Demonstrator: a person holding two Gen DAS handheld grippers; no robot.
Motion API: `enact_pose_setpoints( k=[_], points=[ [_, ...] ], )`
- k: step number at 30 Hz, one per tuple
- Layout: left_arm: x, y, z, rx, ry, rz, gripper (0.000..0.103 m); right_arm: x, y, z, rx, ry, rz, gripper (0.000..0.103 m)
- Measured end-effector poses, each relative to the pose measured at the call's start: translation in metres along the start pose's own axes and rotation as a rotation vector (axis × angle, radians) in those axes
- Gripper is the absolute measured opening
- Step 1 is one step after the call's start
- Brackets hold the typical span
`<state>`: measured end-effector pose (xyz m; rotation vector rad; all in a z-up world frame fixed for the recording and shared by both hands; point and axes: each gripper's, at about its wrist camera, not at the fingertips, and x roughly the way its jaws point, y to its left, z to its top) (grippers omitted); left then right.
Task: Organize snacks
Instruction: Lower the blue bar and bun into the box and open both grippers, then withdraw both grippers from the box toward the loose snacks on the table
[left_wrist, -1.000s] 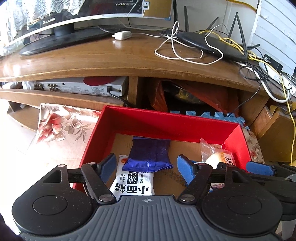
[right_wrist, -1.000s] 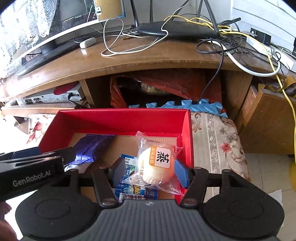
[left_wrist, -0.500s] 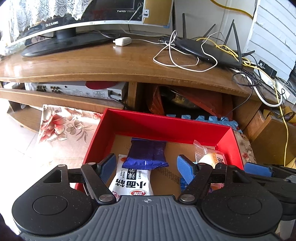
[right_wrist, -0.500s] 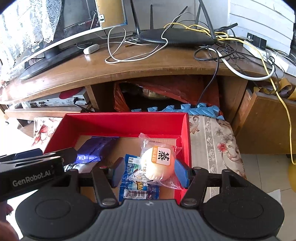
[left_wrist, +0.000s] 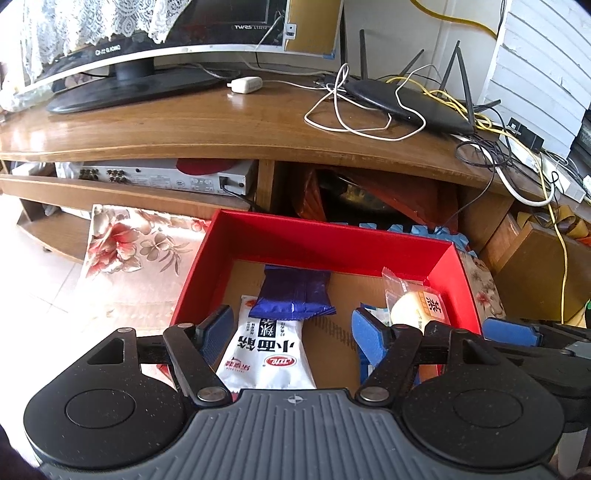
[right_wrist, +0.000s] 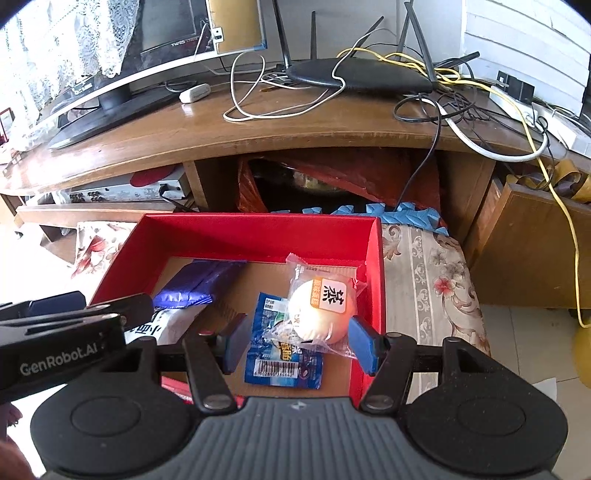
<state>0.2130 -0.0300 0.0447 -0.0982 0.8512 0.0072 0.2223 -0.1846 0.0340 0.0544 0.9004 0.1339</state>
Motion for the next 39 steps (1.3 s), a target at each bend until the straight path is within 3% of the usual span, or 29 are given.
enact_pose_setpoints(
  k=[20, 39],
  points=[
    [-0.020, 0.009, -0.023, 0.013, 0.013, 0.003, 0.073, -0.015, 0.014, -0.023, -0.037, 0.020, 0.014, 0.060],
    [-0.049, 0.036, -0.074, 0.013, 0.068, 0.013, 0.070, -0.024, 0.051, -0.077, -0.151, 0.104, 0.043, 0.060]
  ],
)
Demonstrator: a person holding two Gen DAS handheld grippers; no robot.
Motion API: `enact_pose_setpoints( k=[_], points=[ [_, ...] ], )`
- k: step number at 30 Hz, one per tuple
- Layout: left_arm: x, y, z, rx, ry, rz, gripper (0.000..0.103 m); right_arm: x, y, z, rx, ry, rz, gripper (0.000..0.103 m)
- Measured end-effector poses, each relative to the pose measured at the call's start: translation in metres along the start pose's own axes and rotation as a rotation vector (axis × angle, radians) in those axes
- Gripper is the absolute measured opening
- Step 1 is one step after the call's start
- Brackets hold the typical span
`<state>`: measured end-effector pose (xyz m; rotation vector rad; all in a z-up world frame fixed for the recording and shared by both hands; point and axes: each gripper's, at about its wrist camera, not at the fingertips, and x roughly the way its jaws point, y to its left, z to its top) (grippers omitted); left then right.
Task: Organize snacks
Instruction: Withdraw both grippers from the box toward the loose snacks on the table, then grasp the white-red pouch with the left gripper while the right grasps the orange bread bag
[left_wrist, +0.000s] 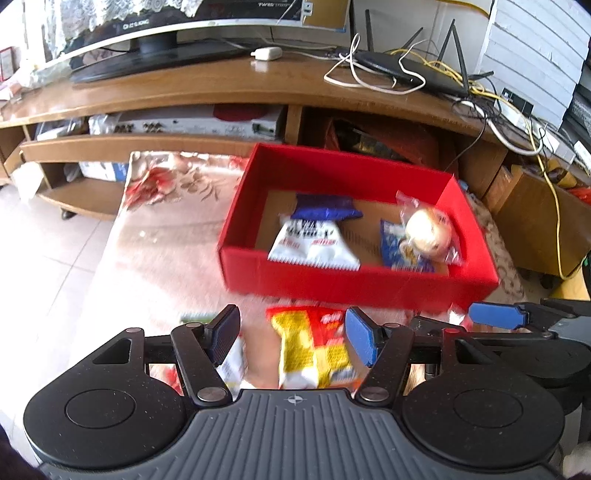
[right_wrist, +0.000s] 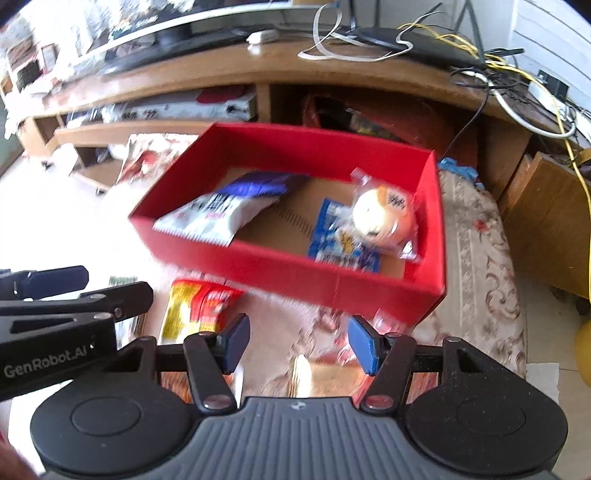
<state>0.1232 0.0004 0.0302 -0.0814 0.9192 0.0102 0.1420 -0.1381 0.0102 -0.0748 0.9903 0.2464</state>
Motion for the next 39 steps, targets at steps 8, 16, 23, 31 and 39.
enact_pose_setpoints(
  k=[8, 16, 23, 31, 39],
  points=[
    [-0.006, 0.018, -0.036, -0.010, 0.056, 0.020, 0.070, 0.007, 0.028, -0.026, -0.110, 0.065, 0.015, 0.060],
    [-0.012, 0.040, -0.064, -0.048, 0.118, 0.012, 0.073, 0.011, 0.050, -0.044, -0.200, 0.117, 0.065, 0.060],
    [-0.019, 0.051, -0.079, -0.067, 0.151, -0.059, 0.087, 0.016, 0.052, -0.031, -0.210, 0.117, 0.104, 0.067],
    [-0.015, 0.047, -0.091, -0.007, 0.199, -0.105, 0.088, 0.034, 0.066, -0.012, -0.268, 0.146, 0.187, 0.069],
    [-0.011, 0.044, -0.096, 0.020, 0.225, -0.128, 0.089, 0.044, 0.095, -0.021, -0.375, 0.190, 0.243, 0.074]
  ],
)
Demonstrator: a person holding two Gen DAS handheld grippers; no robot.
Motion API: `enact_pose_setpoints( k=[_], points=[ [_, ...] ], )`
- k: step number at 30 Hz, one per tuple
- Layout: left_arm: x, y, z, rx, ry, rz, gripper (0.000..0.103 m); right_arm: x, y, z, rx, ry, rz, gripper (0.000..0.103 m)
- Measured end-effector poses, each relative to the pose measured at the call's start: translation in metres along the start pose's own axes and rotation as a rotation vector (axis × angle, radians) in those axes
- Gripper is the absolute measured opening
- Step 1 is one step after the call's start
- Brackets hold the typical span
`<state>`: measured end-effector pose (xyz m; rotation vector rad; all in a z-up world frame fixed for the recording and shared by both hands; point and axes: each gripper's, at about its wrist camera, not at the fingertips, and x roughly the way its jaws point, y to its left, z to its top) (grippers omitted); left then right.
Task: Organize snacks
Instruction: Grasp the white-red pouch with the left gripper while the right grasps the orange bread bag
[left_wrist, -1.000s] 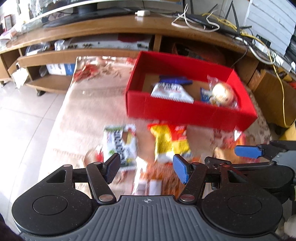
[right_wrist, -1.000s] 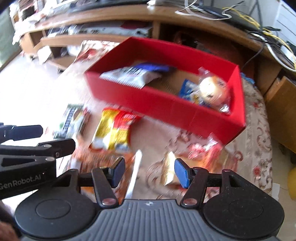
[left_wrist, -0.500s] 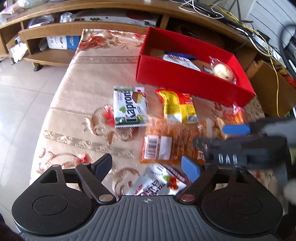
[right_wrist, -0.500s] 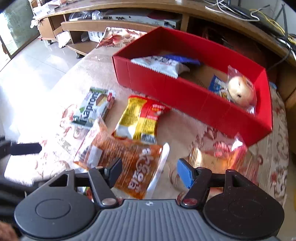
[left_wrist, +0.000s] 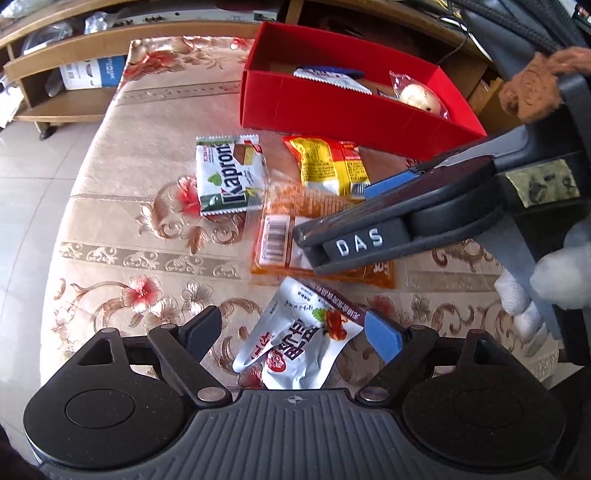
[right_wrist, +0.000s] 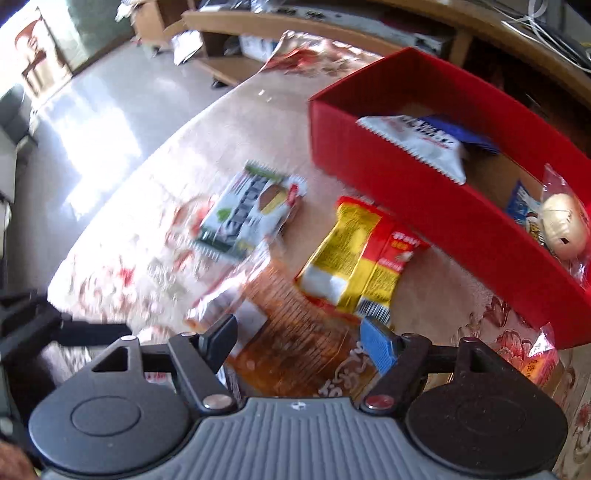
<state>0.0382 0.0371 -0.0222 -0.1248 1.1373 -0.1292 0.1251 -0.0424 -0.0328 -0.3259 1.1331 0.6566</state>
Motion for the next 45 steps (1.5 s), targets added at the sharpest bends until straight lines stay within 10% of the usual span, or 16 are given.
enact_pose_setpoints(
  k=[12, 20, 29, 45],
  points=[
    [0.009, -0.007, -0.018, 0.096, 0.059, -0.042, 0.096, -0.014, 0.004, -0.052, -0.033, 0.105, -0.028, 0.075],
    [0.011, -0.010, -0.017, 0.135, 0.065, -0.042, 0.097, -0.006, 0.007, -0.023, -0.018, 0.086, -0.050, 0.076],
    [0.015, -0.015, -0.019, 0.160, 0.081, -0.031, 0.097, 0.011, 0.006, -0.029, 0.002, 0.099, -0.005, 0.095],
    [0.027, -0.067, -0.013, 0.399, 0.093, 0.000, 0.097, -0.033, -0.052, -0.101, 0.121, 0.061, -0.054, 0.073]
  ],
)
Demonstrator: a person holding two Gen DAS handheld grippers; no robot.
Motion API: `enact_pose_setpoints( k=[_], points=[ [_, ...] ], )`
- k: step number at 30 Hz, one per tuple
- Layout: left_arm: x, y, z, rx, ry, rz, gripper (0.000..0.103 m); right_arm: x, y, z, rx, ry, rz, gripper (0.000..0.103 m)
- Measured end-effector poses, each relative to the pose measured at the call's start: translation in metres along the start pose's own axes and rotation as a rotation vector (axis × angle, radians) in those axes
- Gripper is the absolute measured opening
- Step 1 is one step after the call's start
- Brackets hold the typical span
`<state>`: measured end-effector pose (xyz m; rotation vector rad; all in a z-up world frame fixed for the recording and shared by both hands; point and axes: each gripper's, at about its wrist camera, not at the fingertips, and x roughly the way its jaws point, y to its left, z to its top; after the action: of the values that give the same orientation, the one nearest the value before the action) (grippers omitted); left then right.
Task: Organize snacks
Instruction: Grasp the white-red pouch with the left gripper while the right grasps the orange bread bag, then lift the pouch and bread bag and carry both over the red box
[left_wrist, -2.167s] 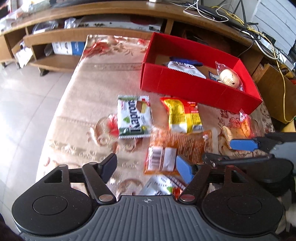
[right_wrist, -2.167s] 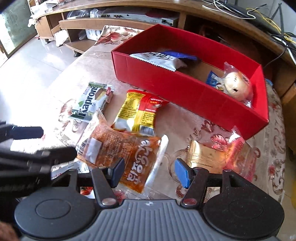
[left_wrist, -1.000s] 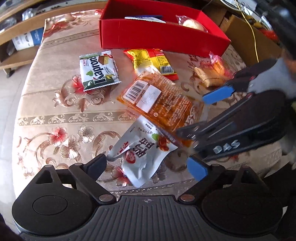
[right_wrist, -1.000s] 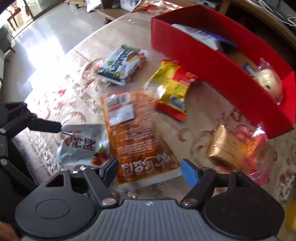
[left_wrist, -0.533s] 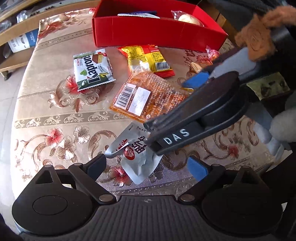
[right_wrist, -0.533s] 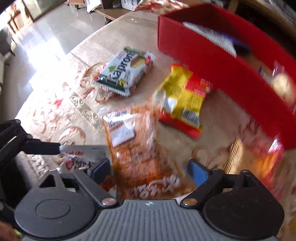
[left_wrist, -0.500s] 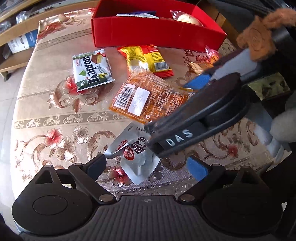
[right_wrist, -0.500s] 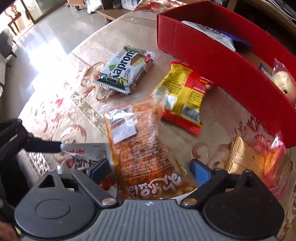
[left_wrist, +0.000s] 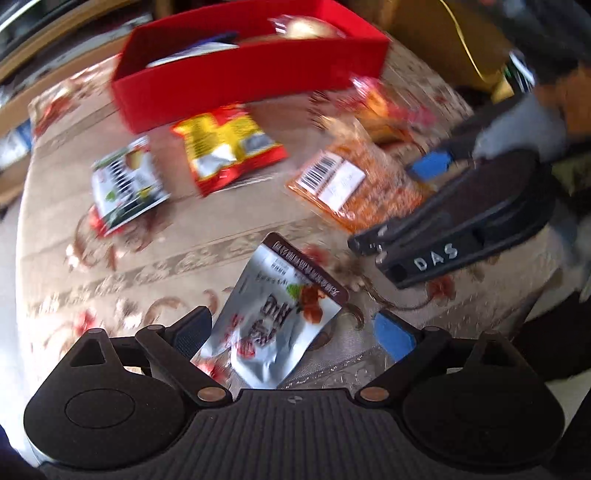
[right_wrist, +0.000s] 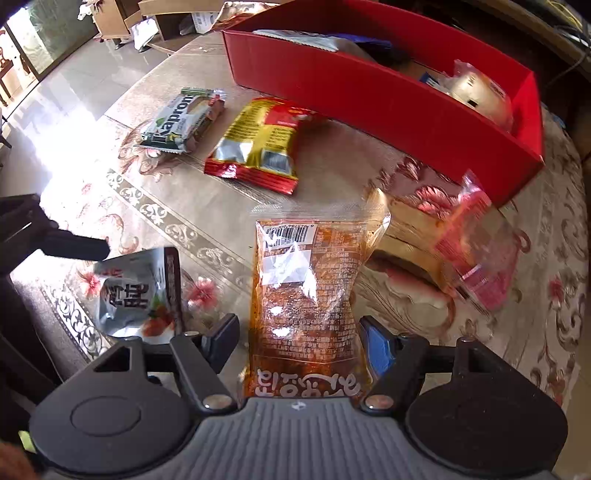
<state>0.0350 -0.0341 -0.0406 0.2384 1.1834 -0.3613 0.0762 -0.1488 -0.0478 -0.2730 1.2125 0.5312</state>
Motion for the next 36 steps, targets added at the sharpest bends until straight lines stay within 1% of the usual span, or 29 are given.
enact_pose_setpoints(
  k=[1, 4, 6, 7, 8, 13, 14, 17, 19, 21, 23, 24, 26, 27, 28, 29, 33, 36],
  points=[
    [0.004, -0.005, 0.001, 0.032, 0.008, 0.013, 0.098, 0.002, 0.001, -0.001, -0.007, -0.001, -0.010, 0.073],
    [0.015, -0.010, 0.001, 0.101, 0.038, 0.042, 0.098, 0.004, 0.008, -0.004, -0.048, -0.002, -0.034, 0.083],
    [0.022, -0.006, -0.001, 0.109, 0.066, 0.052, 0.098, 0.010, 0.014, -0.002, -0.051, 0.001, -0.028, 0.098],
    [0.024, -0.002, -0.001, 0.097, 0.074, 0.044, 0.099, 0.012, 0.015, -0.001, -0.055, 0.006, -0.019, 0.102],
    [0.025, 0.001, 0.000, 0.082, 0.076, 0.029, 0.099, 0.015, 0.016, 0.000, -0.059, 0.010, -0.018, 0.103],
    [0.028, 0.002, 0.003, 0.116, 0.082, 0.030, 0.100, 0.018, 0.014, 0.001, -0.052, 0.009, -0.029, 0.103],
    [0.030, 0.003, 0.004, 0.114, 0.086, 0.031, 0.102, 0.019, 0.013, 0.001, -0.050, 0.004, -0.031, 0.103],
    [0.033, 0.007, 0.007, 0.080, 0.090, 0.031, 0.103, 0.020, 0.011, 0.004, -0.033, -0.003, -0.028, 0.103],
    [0.034, 0.013, 0.007, 0.047, 0.084, 0.047, 0.102, 0.020, 0.009, 0.006, -0.022, -0.005, -0.036, 0.097],
    [0.031, 0.017, 0.006, 0.011, 0.066, 0.054, 0.097, 0.012, 0.003, 0.004, -0.012, -0.015, -0.050, 0.084],
    [0.027, 0.022, 0.005, -0.024, 0.048, 0.062, 0.088, 0.006, -0.002, 0.002, 0.004, -0.024, -0.055, 0.077],
    [0.026, 0.023, 0.005, -0.038, 0.043, 0.065, 0.085, 0.004, -0.003, 0.001, 0.003, -0.028, -0.056, 0.073],
    [0.023, 0.022, 0.006, -0.052, 0.031, 0.072, 0.075, 0.000, -0.002, -0.001, 0.000, -0.033, -0.055, 0.068],
    [0.023, 0.021, 0.007, -0.053, 0.027, 0.072, 0.072, -0.001, -0.001, -0.002, -0.004, -0.036, -0.054, 0.066],
    [0.023, 0.019, 0.008, -0.056, 0.022, 0.075, 0.067, -0.004, -0.001, -0.003, -0.007, -0.043, -0.058, 0.065],
    [0.021, 0.018, 0.008, -0.062, 0.018, 0.076, 0.065, -0.006, 0.000, -0.004, -0.007, -0.048, -0.059, 0.063],
    [0.022, 0.015, 0.010, -0.096, 0.006, 0.089, 0.061, -0.013, -0.002, -0.006, 0.012, -0.060, -0.054, 0.059],
    [0.016, 0.014, 0.010, -0.123, -0.015, 0.082, 0.061, -0.012, -0.001, -0.005, 0.008, -0.061, -0.054, 0.059]
  ],
)
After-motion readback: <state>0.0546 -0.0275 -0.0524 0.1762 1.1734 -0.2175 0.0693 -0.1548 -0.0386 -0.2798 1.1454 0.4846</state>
